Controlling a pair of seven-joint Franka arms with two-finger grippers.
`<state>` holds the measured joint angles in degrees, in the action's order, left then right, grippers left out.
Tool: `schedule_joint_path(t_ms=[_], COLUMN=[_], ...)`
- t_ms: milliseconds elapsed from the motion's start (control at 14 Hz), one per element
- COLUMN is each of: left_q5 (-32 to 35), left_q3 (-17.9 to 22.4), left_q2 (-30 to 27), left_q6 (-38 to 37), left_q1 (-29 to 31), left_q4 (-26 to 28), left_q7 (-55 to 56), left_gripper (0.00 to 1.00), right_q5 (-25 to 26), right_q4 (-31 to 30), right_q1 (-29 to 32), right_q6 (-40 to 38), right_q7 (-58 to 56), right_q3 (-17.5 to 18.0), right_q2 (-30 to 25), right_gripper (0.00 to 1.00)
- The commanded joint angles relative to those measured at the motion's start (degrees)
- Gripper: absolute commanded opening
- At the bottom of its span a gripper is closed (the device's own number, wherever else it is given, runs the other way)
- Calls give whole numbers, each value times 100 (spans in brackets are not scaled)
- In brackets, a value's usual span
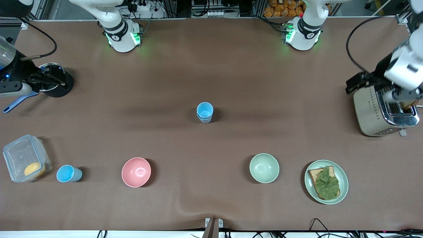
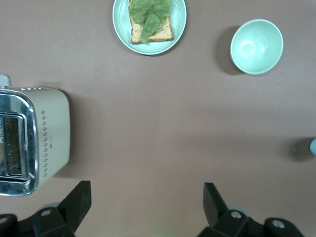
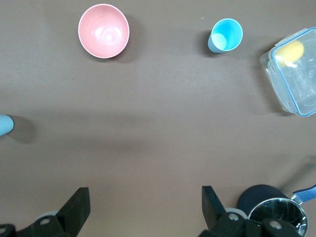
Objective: Stack blue cups with both arms
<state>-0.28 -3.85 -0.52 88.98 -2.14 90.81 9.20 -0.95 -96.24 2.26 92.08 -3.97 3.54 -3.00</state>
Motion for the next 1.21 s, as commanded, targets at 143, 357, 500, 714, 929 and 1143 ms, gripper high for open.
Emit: schedule_joint_path(t_ms=[143, 357, 500, 714, 929, 1143], left_q5=[46, -24, -77, 291, 222, 178], left_q3=[165, 270, 297, 236, 244, 236], left_q2=[-71, 122, 280, 202, 175, 166], left_q6=[-371, -434, -434, -460, -460, -460], left_q1=[-155, -77, -85, -146, -103, -120], left_q4=[-307, -493, -582, -591, -617, -599], left_q7=[-437, -471, -402, -288, -217, -165], left_gripper=[100, 100, 100, 100, 100, 100], right_q5=[69, 69, 69, 69, 69, 69], right_q4=[194, 185, 185, 185, 185, 185], right_q1=[-7, -7, 20, -7, 2, 11], right_q6=[-138, -146, -155, -155, -173, -190], right_q7=[28, 28, 28, 28, 28, 28], right_q3=[41, 41, 41, 41, 41, 41], right_q2=[80, 71, 71, 71, 71, 71], right_gripper=[100, 100, 100, 100, 100, 100])
